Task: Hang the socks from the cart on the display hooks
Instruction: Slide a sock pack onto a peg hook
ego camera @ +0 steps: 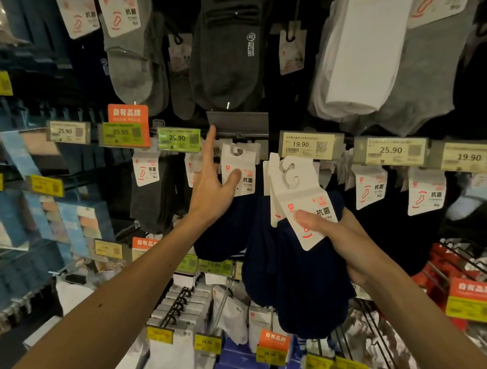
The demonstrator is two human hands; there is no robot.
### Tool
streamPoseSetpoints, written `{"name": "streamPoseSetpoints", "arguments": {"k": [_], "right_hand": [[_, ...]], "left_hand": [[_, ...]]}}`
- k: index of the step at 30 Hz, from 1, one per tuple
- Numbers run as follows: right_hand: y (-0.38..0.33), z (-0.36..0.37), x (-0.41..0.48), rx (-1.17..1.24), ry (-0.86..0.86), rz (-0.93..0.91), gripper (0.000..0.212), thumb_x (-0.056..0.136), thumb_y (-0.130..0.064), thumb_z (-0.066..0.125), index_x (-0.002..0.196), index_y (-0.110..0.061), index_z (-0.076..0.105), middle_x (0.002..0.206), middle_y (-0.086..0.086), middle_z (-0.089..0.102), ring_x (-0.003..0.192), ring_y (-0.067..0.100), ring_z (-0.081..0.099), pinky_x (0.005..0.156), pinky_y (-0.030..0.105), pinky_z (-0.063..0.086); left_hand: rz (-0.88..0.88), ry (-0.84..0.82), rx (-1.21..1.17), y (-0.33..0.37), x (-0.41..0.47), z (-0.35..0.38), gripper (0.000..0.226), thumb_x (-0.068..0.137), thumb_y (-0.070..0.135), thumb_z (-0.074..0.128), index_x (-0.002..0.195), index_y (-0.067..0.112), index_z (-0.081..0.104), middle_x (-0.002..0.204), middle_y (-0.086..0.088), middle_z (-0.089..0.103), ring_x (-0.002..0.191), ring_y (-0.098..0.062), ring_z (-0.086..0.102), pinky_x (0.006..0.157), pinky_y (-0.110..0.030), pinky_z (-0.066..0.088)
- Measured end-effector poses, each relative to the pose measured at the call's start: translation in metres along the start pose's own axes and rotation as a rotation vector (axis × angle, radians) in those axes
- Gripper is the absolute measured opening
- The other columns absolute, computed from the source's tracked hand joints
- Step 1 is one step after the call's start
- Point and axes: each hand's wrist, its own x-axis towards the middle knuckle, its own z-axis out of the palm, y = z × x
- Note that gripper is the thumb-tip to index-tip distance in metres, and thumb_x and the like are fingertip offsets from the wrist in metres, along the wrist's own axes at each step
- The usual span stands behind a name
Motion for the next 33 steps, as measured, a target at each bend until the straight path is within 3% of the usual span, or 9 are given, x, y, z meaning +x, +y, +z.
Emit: {"name": "streamPoseSetpoints", "arguments": {"k": [2,5,11,15,17,20,24,27,33], "right_hand": [[0.001,0.001,0.000,0.001,0.002,0.003,0.063,0.064,-0.027,0.079,0.123,-0.013,0.062,0.100,0.004,0.078,0.090,0.018,0.075,0.065,0.022,0.057],[0.003,0.001,0.000,0.001,0.009,0.021,0.065,0.063,-0.028,0.079,0.124,-0.013,0.062,0.100,0.004,0.078,0.091,0.018,0.075,0.066,0.023,0.057],[0.002,0.005,0.000,0.013,0.023,0.040,0.062,0.064,-0.025,0.079,0.122,-0.011,0.063,0.098,0.005,0.078,0.087,0.017,0.075,0.063,0.021,0.057],[0.002,0.007,-0.002,0.015,0.033,0.042,0.061,0.063,-0.025,0.079,0.120,-0.012,0.063,0.098,0.004,0.078,0.087,0.017,0.075,0.065,0.023,0.057],[0.004,0.007,-0.004,0.024,0.032,0.041,0.057,0.064,-0.025,0.078,0.118,-0.014,0.064,0.098,0.004,0.078,0.087,0.017,0.075,0.064,0.022,0.057],[0.007,0.007,-0.006,0.046,0.028,0.051,0.052,0.064,-0.025,0.078,0.114,-0.016,0.066,0.099,0.004,0.078,0.087,0.017,0.075,0.064,0.023,0.057],[0.015,0.016,-0.008,0.103,-0.023,0.065,0.043,0.066,-0.024,0.076,0.108,-0.016,0.068,0.097,0.005,0.078,0.085,0.018,0.075,0.065,0.025,0.058],[0.022,0.025,-0.010,0.138,-0.048,0.078,0.040,0.067,-0.024,0.074,0.106,-0.016,0.070,0.097,0.006,0.078,0.086,0.018,0.075,0.066,0.025,0.059],[0.031,0.034,-0.014,0.177,0.002,0.089,0.044,0.066,-0.027,0.074,0.108,-0.013,0.070,0.096,0.006,0.078,0.085,0.016,0.075,0.065,0.023,0.058]], "left_hand": [[0.017,0.016,0.020,-0.003,0.001,0.002,0.089,0.094,0.007,0.063,0.159,0.026,0.006,0.105,0.038,0.052,0.078,0.004,0.064,0.071,-0.006,0.048],[0.041,0.017,0.049,-0.007,0.004,0.005,0.094,0.092,0.004,0.066,0.159,0.021,0.001,0.098,0.027,0.047,0.079,0.013,0.057,0.071,0.000,0.042],[0.059,0.007,0.100,-0.024,0.012,0.010,0.108,0.090,0.012,0.071,0.155,0.034,-0.013,0.076,0.001,0.060,0.069,-0.013,0.060,0.065,-0.017,0.052],[0.041,-0.024,0.160,-0.021,0.009,0.007,0.111,0.090,0.017,0.072,0.150,0.045,-0.016,0.090,-0.007,0.064,0.078,-0.013,0.060,0.076,-0.030,0.055],[0.024,0.006,0.242,-0.014,0.001,0.003,0.103,0.090,0.019,0.072,0.155,0.038,-0.005,0.109,-0.008,0.061,0.094,-0.012,0.057,0.084,-0.021,0.049],[-0.017,0.091,0.267,-0.005,-0.031,0.001,0.070,0.092,0.026,0.069,0.151,0.023,0.032,0.131,-0.007,0.050,0.122,-0.019,0.047,0.102,-0.035,0.043],[-0.340,-0.025,-0.278,0.021,-0.086,0.014,0.031,0.101,0.042,0.052,0.126,0.025,0.057,0.116,0.002,0.065,0.110,-0.007,0.061,0.100,-0.036,0.047],[-0.666,-0.249,-0.741,0.037,-0.101,0.015,0.055,0.096,0.062,0.040,0.129,0.025,0.064,0.125,-0.003,0.069,0.120,-0.020,0.063,0.109,-0.047,0.043],[-0.538,-0.195,-0.425,0.040,-0.104,0.006,0.045,0.102,0.052,0.041,0.113,0.020,0.070,0.110,0.002,0.074,0.108,-0.015,0.067,0.104,-0.046,0.048]]}}
